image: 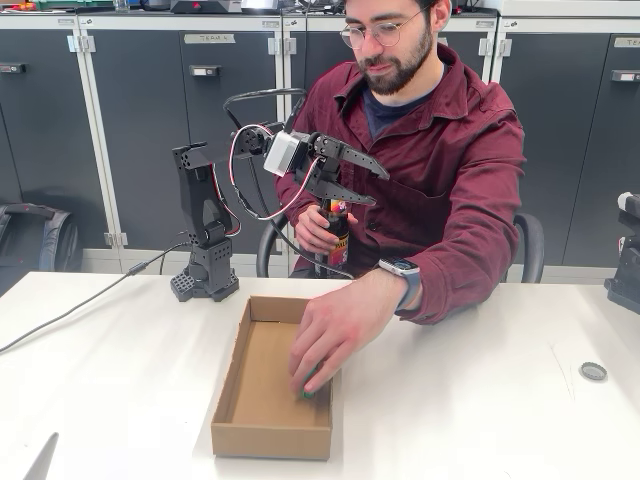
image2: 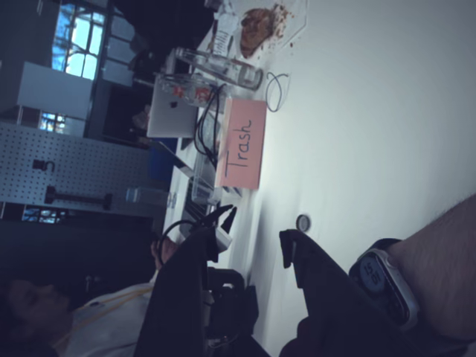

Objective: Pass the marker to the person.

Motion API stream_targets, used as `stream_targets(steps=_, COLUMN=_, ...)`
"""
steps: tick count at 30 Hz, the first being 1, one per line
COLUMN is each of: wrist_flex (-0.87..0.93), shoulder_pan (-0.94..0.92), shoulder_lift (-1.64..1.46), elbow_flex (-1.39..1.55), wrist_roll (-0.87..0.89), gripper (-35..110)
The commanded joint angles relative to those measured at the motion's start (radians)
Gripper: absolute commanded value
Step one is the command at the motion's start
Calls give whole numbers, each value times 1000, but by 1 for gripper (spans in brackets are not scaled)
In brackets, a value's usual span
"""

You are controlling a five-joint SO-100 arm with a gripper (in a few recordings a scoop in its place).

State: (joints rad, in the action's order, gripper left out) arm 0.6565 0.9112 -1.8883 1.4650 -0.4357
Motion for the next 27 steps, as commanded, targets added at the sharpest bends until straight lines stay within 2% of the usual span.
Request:
stream_targets(steps=1, wrist_flex=-11, shoulder_pan=-9, shoulder_lift=-28, elbow_flex=-2, wrist_roll=-12, gripper=17)
stream_targets(steps=27, wrist_flex=-9, shoulder_pan=-2, shoulder_lift=-35, elbow_flex=14, wrist_roll=-5, gripper=18)
